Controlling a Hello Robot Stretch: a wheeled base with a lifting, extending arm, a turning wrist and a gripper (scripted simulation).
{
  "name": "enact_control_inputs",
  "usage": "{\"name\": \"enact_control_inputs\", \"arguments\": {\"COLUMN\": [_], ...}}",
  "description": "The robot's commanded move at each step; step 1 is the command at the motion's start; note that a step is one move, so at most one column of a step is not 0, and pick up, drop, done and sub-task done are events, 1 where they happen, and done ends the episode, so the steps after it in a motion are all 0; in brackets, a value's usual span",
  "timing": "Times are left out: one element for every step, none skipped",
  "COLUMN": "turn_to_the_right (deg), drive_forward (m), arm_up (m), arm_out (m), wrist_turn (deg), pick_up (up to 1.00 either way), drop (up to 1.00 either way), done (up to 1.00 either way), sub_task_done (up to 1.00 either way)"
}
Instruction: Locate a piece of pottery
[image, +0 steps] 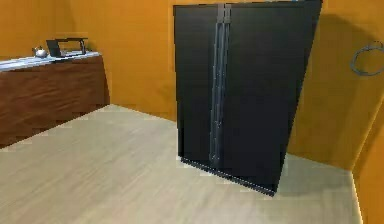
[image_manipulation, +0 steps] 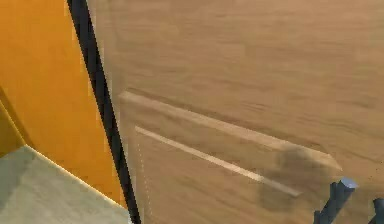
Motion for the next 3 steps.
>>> {"name": "enact_control_inputs", "arguments": {"turn_to_the_right": [-42.0,0.0,-3.0], "drive_forward": [0.00,1.00,0.00], "arm_up": [0.00,0.00,0.00], "arm_out": [0.00,0.00,0.00], "wrist_turn": [0.0,0.0,0.0], "pick_up": [0.00,0.00,0.00], "drop": [0.00,0.00,0.00], "done": [0.00,0.00,0.00], "sub_task_done": [0.00,0.00,0.00]}}
